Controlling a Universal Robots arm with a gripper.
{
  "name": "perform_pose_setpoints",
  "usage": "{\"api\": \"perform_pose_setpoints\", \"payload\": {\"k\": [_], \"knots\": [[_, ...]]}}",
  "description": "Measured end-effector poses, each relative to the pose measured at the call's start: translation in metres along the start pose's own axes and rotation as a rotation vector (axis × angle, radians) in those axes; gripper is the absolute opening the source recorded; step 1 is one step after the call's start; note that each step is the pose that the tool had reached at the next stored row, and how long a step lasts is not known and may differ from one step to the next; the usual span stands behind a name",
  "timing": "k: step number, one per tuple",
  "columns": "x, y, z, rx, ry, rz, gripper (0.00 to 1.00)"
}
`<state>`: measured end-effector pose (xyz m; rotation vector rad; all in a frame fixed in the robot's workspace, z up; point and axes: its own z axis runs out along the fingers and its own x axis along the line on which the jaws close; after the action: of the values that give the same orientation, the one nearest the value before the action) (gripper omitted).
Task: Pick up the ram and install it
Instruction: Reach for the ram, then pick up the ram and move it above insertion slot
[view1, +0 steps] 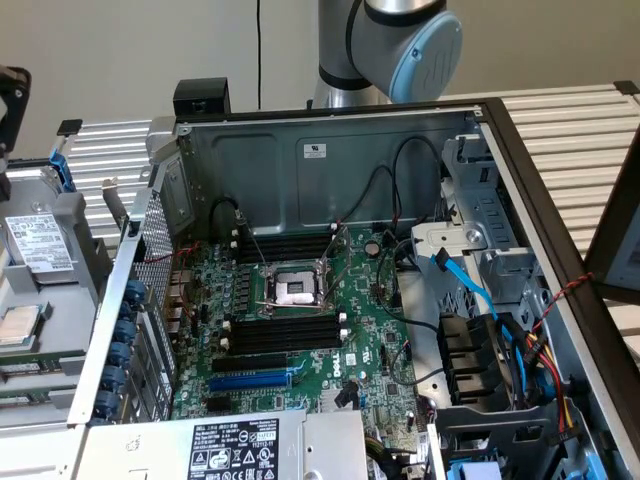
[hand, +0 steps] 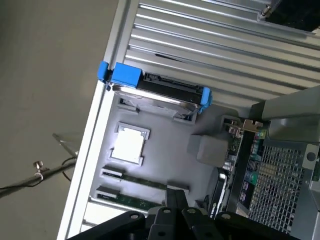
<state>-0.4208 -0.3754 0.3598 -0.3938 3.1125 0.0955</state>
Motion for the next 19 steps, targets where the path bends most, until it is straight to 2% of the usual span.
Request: {"api": "perform_pose_setpoints", "payload": {"k": [19], "knots": [[0.0,0.0,0.0006,-0.0005,0.0215,-0.345,0.1]]}}
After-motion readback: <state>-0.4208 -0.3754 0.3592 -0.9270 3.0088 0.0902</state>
